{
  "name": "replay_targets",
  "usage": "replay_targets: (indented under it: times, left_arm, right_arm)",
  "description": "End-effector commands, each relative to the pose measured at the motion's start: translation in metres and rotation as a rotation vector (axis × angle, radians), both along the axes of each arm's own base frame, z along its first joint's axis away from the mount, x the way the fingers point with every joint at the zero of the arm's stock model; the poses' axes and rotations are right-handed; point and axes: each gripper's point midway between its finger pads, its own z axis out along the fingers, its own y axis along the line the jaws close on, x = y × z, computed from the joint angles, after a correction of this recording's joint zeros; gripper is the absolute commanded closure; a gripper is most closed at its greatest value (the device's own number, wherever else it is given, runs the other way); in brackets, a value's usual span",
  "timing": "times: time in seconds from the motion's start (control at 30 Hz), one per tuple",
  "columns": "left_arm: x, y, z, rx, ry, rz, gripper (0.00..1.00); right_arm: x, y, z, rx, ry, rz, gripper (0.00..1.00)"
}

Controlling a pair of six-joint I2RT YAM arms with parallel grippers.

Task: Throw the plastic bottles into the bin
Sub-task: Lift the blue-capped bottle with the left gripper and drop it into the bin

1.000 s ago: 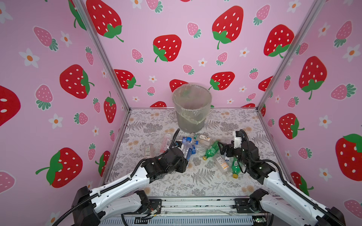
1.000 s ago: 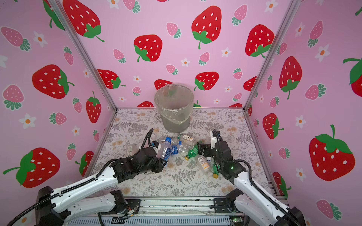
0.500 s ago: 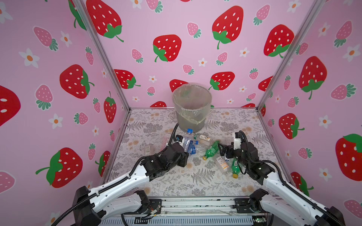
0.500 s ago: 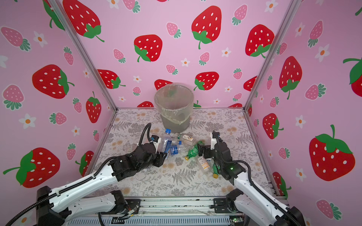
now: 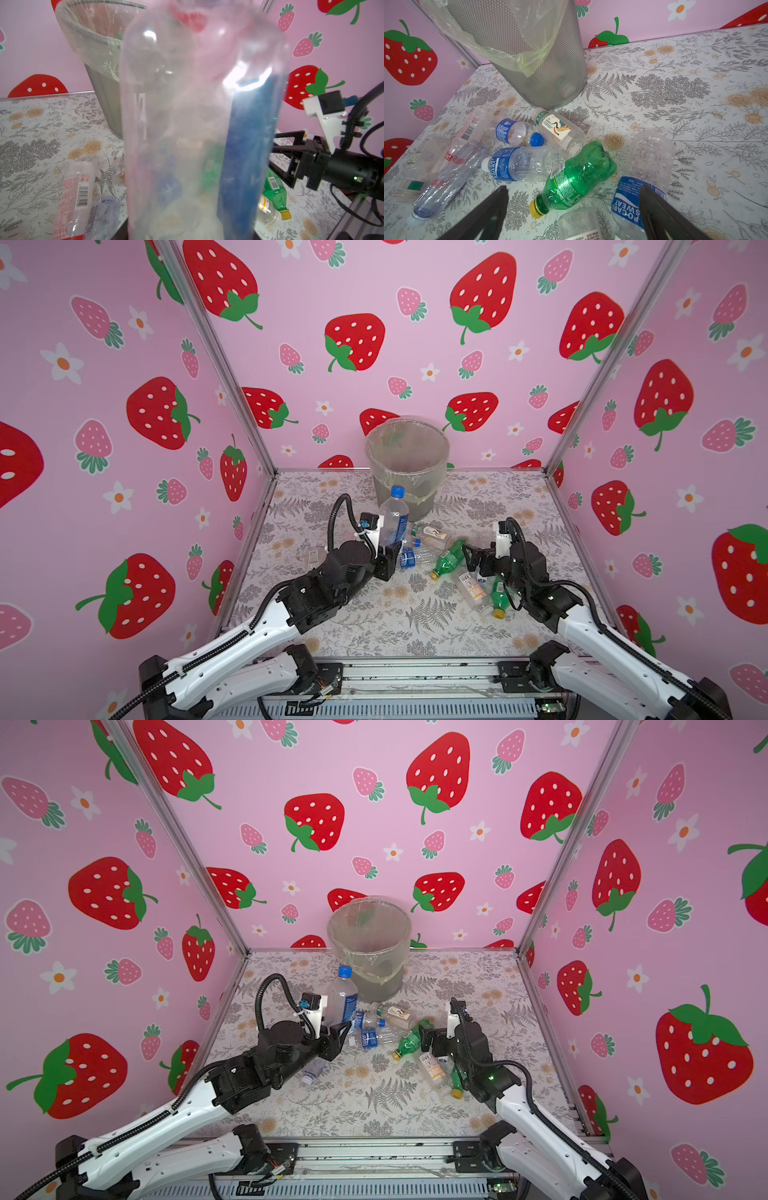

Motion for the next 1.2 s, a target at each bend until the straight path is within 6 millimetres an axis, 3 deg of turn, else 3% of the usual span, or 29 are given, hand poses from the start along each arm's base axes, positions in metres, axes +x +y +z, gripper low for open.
replay_targets:
  times: [0.0,0.5,0.73,0.9,0.97,1.03,1.17]
  left_arm:
    - [0.009,0.004,0.038,-0.038,-0.131,0.025,0.47]
    - [0.038,0.007,0.044,-0.107,-0.177,0.064,0.50]
    - [0.072,0.001,0.084,-0.099,-0.195,0.068,0.49]
    - [0.118,-0.003,0.130,-0.102,-0.218,0.098,0.46]
    - [0.147,-0.007,0.139,-0.083,-0.197,0.115,0.38]
    - [0.181,-0.007,0.145,-0.071,-0.147,0.167,0.19]
    - [0.247,-0.024,0.147,-0.042,-0.048,0.142,0.11]
  right_arm:
    - [0.005,-0.001,0.001,-0.002,-0.008,-0.012,0.01]
    - [0.010,0.001,-0.011,-0.034,0.025,-0.017,0.01]
    - [0.011,0.001,-0.013,-0.032,0.030,-0.022,0.01]
    - [0.011,0.001,-0.009,-0.030,0.023,-0.024,0.01]
    - [0.010,0.000,-0.008,-0.032,0.022,-0.024,0.01]
    - [0.010,-0.001,-0.005,-0.033,0.017,-0.024,0.01]
    - [0.009,-0.002,-0.003,-0.037,0.017,-0.027,0.01]
